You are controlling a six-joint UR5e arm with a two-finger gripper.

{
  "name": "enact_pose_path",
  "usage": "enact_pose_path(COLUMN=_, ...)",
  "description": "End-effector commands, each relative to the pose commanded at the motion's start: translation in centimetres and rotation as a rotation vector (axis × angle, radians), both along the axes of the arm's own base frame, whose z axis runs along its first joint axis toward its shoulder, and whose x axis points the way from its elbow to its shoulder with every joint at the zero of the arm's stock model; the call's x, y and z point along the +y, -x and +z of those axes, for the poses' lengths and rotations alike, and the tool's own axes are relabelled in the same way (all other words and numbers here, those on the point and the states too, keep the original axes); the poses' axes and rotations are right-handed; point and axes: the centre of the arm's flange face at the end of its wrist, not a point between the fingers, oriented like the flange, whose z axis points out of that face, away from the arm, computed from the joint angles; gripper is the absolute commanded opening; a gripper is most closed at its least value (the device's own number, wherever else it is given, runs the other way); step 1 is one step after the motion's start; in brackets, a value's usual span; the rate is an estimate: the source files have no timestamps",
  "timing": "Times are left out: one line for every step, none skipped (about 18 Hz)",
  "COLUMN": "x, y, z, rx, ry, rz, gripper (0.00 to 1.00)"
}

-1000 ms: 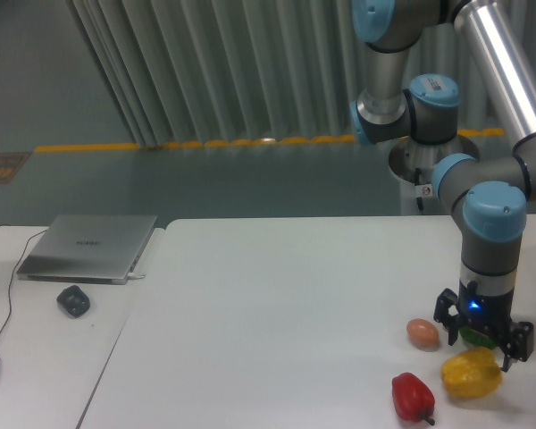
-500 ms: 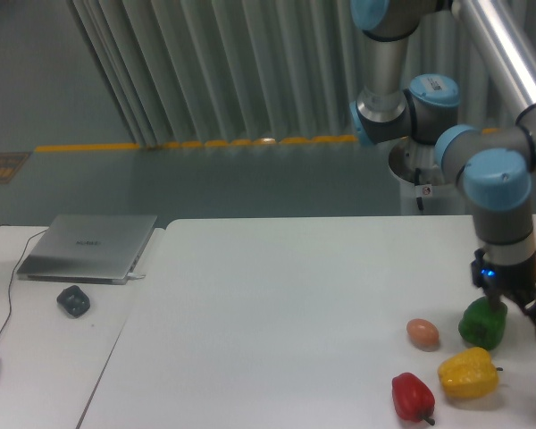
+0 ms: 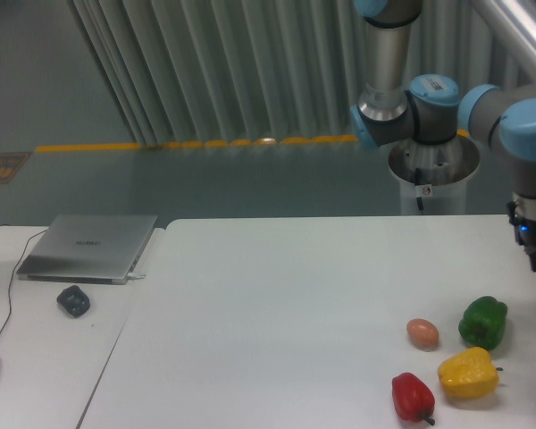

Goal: Place the yellow pepper on the table
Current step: 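Lift the open gripper up and away from the yellow pepper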

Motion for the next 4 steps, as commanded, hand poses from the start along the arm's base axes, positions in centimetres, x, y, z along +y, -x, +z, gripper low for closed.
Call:
enact_pose_path(x=-0.9, y=0.1, z=0.8, rx=0.0, ry=0.001, rz=0.008, gripper=1.0)
enact_pose_path(x=-1.8, y=0.4, z=1.3, rx=-0.004, ry=0.005, rz=0.017, gripper=1.0)
enact_pose_path(x=-2.2, y=0.7, z=1.4, rx=-0.009, ry=0.007, rz=0.014, gripper=1.0)
enact_pose_path(x=-2.5, y=0.9, z=1.3, rx=-0.012, ry=0.01, rz=0.007, gripper=1.0)
